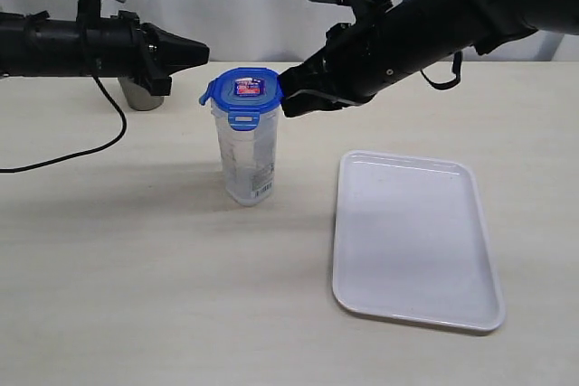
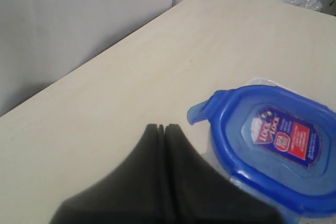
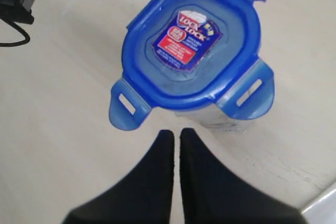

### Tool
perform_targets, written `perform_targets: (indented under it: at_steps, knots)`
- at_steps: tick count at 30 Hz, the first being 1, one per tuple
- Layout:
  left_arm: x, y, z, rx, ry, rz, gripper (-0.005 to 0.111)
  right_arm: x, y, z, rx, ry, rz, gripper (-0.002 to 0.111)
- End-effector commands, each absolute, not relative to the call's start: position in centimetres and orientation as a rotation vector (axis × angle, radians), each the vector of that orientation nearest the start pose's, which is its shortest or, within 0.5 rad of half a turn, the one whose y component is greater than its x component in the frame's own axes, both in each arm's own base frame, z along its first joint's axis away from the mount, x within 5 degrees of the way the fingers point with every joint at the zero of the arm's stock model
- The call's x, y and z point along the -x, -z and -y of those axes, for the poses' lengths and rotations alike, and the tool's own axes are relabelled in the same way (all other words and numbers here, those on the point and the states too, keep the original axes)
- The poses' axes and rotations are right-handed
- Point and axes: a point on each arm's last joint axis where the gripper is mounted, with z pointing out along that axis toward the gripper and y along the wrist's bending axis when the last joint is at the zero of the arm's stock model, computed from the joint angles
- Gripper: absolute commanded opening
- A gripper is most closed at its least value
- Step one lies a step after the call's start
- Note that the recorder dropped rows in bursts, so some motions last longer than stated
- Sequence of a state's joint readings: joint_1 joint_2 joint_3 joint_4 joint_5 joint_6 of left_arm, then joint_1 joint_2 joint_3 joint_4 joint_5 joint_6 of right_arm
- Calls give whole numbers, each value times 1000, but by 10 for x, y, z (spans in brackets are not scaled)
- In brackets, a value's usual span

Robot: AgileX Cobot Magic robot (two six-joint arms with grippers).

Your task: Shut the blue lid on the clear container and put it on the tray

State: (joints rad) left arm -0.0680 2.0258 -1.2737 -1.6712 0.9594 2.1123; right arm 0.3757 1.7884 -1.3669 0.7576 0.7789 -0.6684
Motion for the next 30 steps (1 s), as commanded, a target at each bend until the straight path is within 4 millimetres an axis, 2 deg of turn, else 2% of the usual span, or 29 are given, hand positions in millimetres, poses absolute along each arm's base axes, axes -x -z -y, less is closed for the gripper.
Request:
perform_targets:
  at_steps: [1,8,13,30]
  knots:
    - [-409,-192,115,-1003,737,-1701,0,-350,-254,-182,754,-723,-2435,5]
    - [-412,-190,114,-986,705,-1723,0,-355,-251,-182,729,-696,-2419,5]
    - [-413,-191,113,-965,695,-1731,0,-361,-238,-184,710,-690,-2434,5]
    - [-413,-191,113,-966,699,-1728,0,-361,-239,-185,739,-698,-2408,5]
